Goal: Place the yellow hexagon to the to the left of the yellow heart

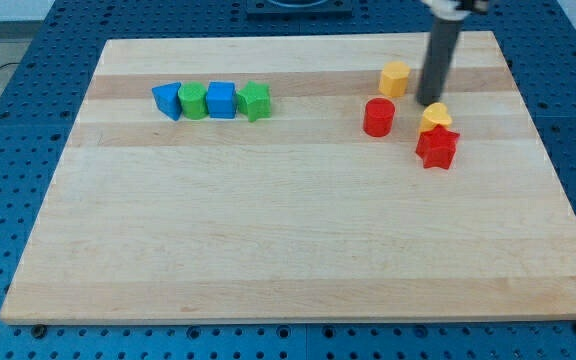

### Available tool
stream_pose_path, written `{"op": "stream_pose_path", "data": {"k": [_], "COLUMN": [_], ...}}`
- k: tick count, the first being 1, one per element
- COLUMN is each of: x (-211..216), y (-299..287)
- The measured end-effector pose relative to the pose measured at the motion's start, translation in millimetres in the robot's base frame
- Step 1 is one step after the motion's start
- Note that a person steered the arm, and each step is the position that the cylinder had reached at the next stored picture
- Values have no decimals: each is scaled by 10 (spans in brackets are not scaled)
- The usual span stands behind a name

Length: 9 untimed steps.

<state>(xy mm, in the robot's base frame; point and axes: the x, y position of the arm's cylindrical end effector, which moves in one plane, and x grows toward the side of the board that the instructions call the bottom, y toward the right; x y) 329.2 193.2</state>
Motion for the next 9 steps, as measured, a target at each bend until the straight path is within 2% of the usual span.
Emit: {"op": "stream_pose_path", "data": {"k": [1, 2, 3, 4, 6, 7, 9], "x": [-365, -537, -401, -222, -533, -461, 205], "y": [204, -89, -549, -748, -688, -827, -780]}}
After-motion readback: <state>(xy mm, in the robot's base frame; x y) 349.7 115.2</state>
